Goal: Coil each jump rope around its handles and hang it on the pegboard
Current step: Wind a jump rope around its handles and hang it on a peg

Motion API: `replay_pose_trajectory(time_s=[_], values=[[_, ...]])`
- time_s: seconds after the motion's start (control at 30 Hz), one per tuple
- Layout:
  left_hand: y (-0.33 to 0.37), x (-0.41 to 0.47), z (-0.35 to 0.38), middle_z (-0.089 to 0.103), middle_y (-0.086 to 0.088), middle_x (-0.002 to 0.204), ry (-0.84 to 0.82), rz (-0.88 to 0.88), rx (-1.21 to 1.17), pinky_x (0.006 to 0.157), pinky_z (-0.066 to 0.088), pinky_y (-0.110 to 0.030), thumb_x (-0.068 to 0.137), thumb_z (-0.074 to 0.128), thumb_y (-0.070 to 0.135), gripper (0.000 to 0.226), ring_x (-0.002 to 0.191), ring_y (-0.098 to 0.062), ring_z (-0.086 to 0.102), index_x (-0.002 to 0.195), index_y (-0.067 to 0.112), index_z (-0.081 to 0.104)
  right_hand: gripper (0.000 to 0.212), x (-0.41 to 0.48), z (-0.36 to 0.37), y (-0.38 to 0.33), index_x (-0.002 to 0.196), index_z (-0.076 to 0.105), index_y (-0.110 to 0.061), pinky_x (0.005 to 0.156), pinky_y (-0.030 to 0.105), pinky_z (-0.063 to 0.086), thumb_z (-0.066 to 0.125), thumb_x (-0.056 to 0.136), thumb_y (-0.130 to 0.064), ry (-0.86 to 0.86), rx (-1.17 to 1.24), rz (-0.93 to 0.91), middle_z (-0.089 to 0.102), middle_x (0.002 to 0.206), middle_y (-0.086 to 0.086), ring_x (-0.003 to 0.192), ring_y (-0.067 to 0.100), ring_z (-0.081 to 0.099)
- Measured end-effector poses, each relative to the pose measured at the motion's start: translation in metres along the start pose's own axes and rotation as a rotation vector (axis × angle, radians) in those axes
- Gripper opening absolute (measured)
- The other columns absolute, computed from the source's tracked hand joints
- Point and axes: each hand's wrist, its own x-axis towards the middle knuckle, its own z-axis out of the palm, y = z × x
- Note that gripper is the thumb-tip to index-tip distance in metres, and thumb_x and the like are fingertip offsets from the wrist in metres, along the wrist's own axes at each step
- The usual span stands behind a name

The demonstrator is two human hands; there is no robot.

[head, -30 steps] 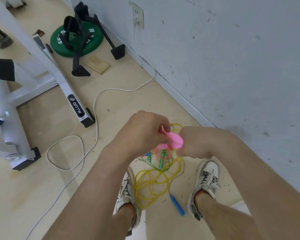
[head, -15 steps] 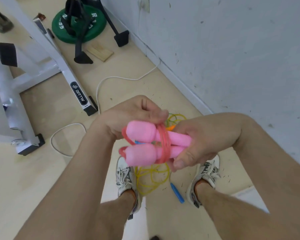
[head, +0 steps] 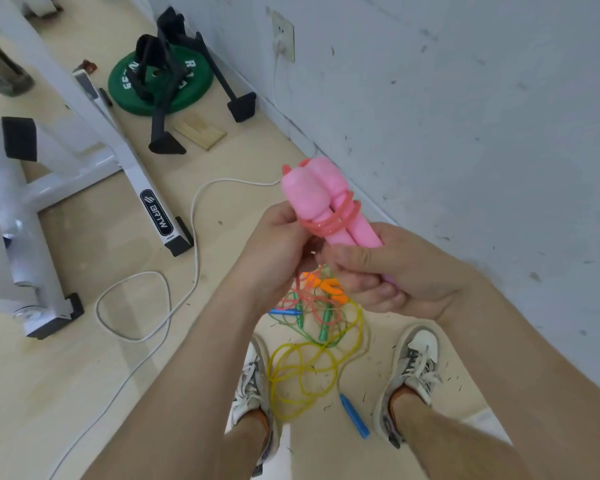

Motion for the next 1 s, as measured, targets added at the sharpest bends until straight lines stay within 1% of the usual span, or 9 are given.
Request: replay_pose_trajectory(time_s=[0.1, 0.17, 0.23, 0.33, 0.5, 0.63, 0.73, 0.87, 1.0], values=[[-0.002, -0.002, -0.003, 0.045, -0.006, 0.060, -0.109, 0.104, 0.110, 0.045, 0.025, -0.021, 0.091, 0.057, 0.010, 0.016, 0.049, -0.011, 0.038, 0.078, 0.015, 0.066, 0.019, -0.001, -0.002, -0.005, 0.074, 0.053, -0.012, 0.029, 0.007, 0.018, 0.060, 0.086, -0.025, 0.041, 0.203, -0.048, 0.032, 0.051, -0.005, 0.034, -0.002, 0.026], [-0.002, -0.001, -0.003, 0.037, -0.003, 0.056, -0.082, 0.128, 0.186, 0.045, 0.024, -0.020, 0.095, 0.054, 0.010, 0.019, 0.048, -0.011, 0.031, 0.081, 0.013, 0.067, 0.017, -0.001, -0.001, -0.009, 0.076, 0.053, -0.013, 0.028, 0.008, 0.017, 0.054, 0.085, -0.027, 0.095, 0.261, -0.051, 0.032, 0.051, -0.005, 0.034, -0.002, 0.026], [-0.005, 0.003, -0.002, 0.033, 0.002, 0.052, -0.025, 0.122, 0.296, 0.044, 0.022, -0.021, 0.094, 0.057, 0.016, 0.024, 0.046, -0.010, 0.026, 0.072, 0.019, 0.066, 0.016, 0.000, 0.000, -0.009, 0.078, 0.050, -0.013, 0.028, 0.009, 0.016, 0.056, 0.082, -0.026, 0.181, 0.226, -0.007, 0.032, 0.052, -0.005, 0.034, -0.002, 0.025], [-0.007, 0.006, -0.003, 0.034, 0.006, 0.050, 0.015, 0.098, 0.486, 0.049, 0.023, -0.027, 0.083, 0.054, 0.033, 0.024, 0.048, -0.014, 0.026, 0.065, 0.025, 0.066, 0.018, 0.005, 0.000, -0.005, 0.079, 0.048, -0.012, 0.028, 0.011, 0.017, 0.061, 0.083, -0.023, 0.305, 0.082, 0.060, 0.033, 0.052, -0.005, 0.035, 0.000, 0.024], [-0.002, 0.004, -0.008, 0.040, 0.009, 0.042, -0.016, 0.021, 0.616, 0.045, 0.027, -0.022, 0.096, 0.054, 0.033, 0.027, 0.036, -0.006, 0.035, 0.078, 0.022, 0.071, 0.018, 0.006, -0.011, -0.004, 0.079, 0.054, -0.012, 0.032, 0.015, 0.018, 0.059, 0.096, -0.017, 0.649, -0.158, -0.007, 0.036, 0.056, -0.002, 0.036, 0.004, 0.024], [0.002, 0.001, -0.004, 0.042, 0.008, 0.038, -0.089, -0.010, 0.722, 0.044, 0.031, -0.020, 0.097, 0.049, 0.036, 0.032, 0.034, -0.006, 0.036, 0.080, 0.018, 0.070, 0.013, 0.017, -0.013, 0.004, 0.083, 0.057, -0.016, 0.050, 0.026, 0.033, 0.059, 0.092, -0.024, 0.917, -0.711, -0.089, 0.053, 0.068, 0.004, 0.055, 0.019, 0.047], [0.003, -0.001, -0.006, 0.042, 0.006, 0.035, -0.149, -0.045, 0.754, 0.044, 0.031, -0.021, 0.098, 0.049, 0.034, 0.035, 0.033, -0.007, 0.034, 0.076, 0.015, 0.068, 0.010, 0.021, -0.011, 0.008, 0.096, 0.053, -0.016, 0.059, 0.032, 0.034, 0.055, 0.091, -0.025, 0.859, -1.108, 0.016, 0.057, 0.086, 0.002, 0.078, 0.025, 0.054], [0.000, -0.003, -0.008, 0.043, 0.005, 0.040, -0.084, -0.026, 0.782, 0.047, 0.029, -0.024, 0.095, 0.053, 0.035, 0.040, 0.036, -0.007, 0.034, 0.060, 0.017, 0.061, 0.022, 0.022, -0.004, 0.014, 0.101, 0.038, -0.016, 0.064, 0.034, 0.032, 0.056, 0.088, -0.016, 0.868, -1.269, 0.062, 0.051, 0.089, 0.005, 0.078, 0.030, 0.047], [-0.004, -0.002, -0.004, 0.041, 0.004, 0.041, -0.027, -0.020, 0.797, 0.049, 0.028, -0.026, 0.090, 0.060, 0.039, 0.045, 0.041, -0.010, 0.032, 0.057, 0.009, 0.062, 0.037, 0.030, 0.002, 0.022, 0.103, 0.040, -0.016, 0.063, 0.036, 0.035, 0.064, 0.088, -0.040, 0.818, -1.323, 0.006, 0.058, 0.088, 0.006, 0.087, 0.036, 0.060]])
